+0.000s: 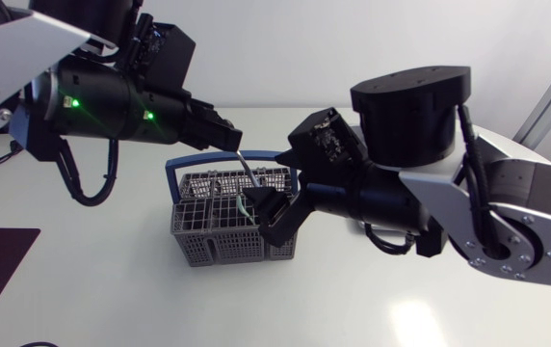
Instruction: Unload the cutlery basket into the drawer organizer.
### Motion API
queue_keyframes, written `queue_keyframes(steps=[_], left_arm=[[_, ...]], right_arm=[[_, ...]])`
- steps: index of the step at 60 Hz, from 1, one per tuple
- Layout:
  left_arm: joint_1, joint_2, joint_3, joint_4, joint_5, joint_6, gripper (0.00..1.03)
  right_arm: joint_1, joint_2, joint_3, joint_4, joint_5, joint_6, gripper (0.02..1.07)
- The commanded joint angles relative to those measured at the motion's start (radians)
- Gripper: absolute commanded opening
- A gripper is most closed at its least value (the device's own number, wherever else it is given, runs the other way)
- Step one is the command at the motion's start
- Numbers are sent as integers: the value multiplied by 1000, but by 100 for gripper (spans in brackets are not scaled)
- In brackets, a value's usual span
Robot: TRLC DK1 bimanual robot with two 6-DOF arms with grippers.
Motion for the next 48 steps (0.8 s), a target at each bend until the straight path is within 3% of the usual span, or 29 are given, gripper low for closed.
queue_keyframes(steps=[1,33,42,48], left_arm=[[-3,13,47,-15,16,-40,20],[-3,4,72,-75,92,-65,20],[-7,4,77,-75,92,-66,20],[-10,4,80,-75,92,-66,20]], right_arm=[[8,16,14,26,4,-4,93],[9,55,21,85,39,-44,86],[15,55,23,96,56,-53,78],[20,54,24,98,56,-58,64]])
